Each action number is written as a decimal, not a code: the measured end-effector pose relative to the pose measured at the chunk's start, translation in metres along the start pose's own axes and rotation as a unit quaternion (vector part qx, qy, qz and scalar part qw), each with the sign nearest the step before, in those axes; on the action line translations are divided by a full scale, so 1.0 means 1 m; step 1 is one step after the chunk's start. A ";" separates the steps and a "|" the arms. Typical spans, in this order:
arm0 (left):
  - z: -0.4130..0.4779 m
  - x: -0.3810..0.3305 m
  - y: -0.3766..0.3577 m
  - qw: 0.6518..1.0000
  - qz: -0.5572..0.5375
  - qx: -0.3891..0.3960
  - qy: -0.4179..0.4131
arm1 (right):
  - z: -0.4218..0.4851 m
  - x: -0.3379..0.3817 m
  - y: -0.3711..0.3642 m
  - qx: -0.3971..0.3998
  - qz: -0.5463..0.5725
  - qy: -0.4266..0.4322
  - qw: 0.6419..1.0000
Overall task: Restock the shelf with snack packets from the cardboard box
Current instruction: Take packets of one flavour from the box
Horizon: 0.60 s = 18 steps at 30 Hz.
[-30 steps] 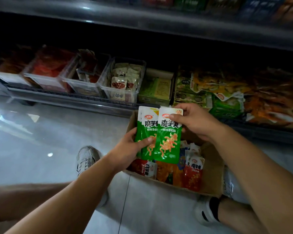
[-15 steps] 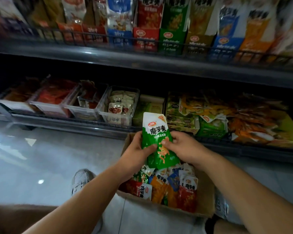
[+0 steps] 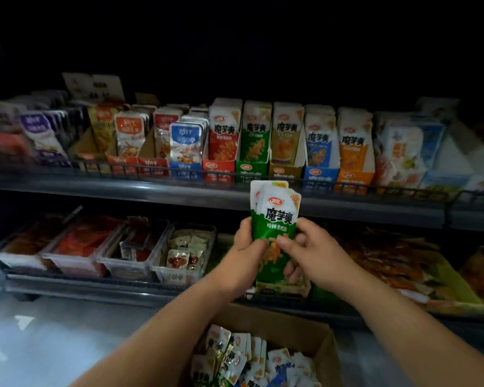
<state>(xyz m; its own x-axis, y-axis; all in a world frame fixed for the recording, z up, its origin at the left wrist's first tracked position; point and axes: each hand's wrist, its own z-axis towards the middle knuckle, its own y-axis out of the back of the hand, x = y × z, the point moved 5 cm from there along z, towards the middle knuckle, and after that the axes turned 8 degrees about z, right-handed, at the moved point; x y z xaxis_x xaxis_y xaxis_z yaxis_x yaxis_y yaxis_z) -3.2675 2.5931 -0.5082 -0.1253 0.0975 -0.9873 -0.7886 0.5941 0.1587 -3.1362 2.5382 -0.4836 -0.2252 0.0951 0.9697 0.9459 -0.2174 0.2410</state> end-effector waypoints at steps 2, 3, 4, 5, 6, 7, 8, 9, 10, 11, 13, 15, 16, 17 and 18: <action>0.018 -0.024 0.013 0.999 0.037 -0.026 -0.022 | 0.011 0.023 0.010 -0.017 -0.021 0.041 0.999; 0.027 -0.040 0.021 0.996 0.066 -0.046 -0.045 | 0.017 0.036 0.014 -0.029 -0.037 0.065 0.997; 0.035 -0.056 0.029 0.991 0.098 -0.060 -0.074 | 0.024 0.051 0.018 -0.042 -0.059 0.091 0.993; 0.043 -0.072 0.036 0.984 0.128 -0.073 -0.102 | 0.033 0.065 0.022 -0.056 -0.084 0.119 0.988; 0.051 -0.087 0.042 0.976 0.154 -0.087 -0.129 | 0.043 0.079 0.026 -0.073 -0.111 0.147 0.980; 0.059 -0.101 0.048 0.967 0.177 -0.105 -0.152 | 0.054 0.093 0.029 -0.090 -0.139 0.174 0.971; 0.068 -0.111 0.054 0.958 0.196 -0.122 -0.168 | 0.065 0.104 0.031 -0.105 -0.165 0.200 0.960; 0.076 -0.122 0.058 0.952 0.207 -0.135 -0.179 | 0.077 0.114 0.033 -0.117 -0.184 0.220 0.951; 0.085 -0.130 0.062 0.948 0.214 -0.145 -0.185 | 0.089 0.122 0.034 -0.126 -0.198 0.232 0.944; 0.092 -0.136 0.065 0.946 0.217 -0.152 -0.188 | 0.100 0.128 0.034 -0.132 -0.207 0.237 0.940; 0.103 -0.144 0.070 0.943 0.219 -0.162 -0.193 | 0.118 0.137 0.033 -0.139 -0.215 0.241 0.936; 0.112 -0.145 0.074 0.941 0.219 -0.172 -0.193 | 0.131 0.140 0.032 -0.142 -0.220 0.242 0.934; 0.116 -0.144 0.077 0.940 0.222 -0.177 -0.191 | 0.138 0.140 0.031 -0.140 -0.225 0.240 0.934; 0.120 -0.141 0.079 0.937 0.230 -0.182 -0.191 | 0.142 0.139 0.030 -0.138 -0.235 0.239 0.932; 0.123 -0.136 0.082 0.934 0.239 -0.184 -0.192 | 0.146 0.137 0.030 -0.138 -0.249 0.242 0.928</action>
<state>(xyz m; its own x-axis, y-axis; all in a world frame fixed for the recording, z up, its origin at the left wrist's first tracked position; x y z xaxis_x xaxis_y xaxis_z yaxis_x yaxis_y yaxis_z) -3.2409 2.7263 -0.3602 -0.3466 0.6016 -0.7197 -0.8604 0.1018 0.4994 -3.1051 2.6868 -0.3492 -0.7595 -0.1824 0.6245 0.6160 -0.5101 0.6003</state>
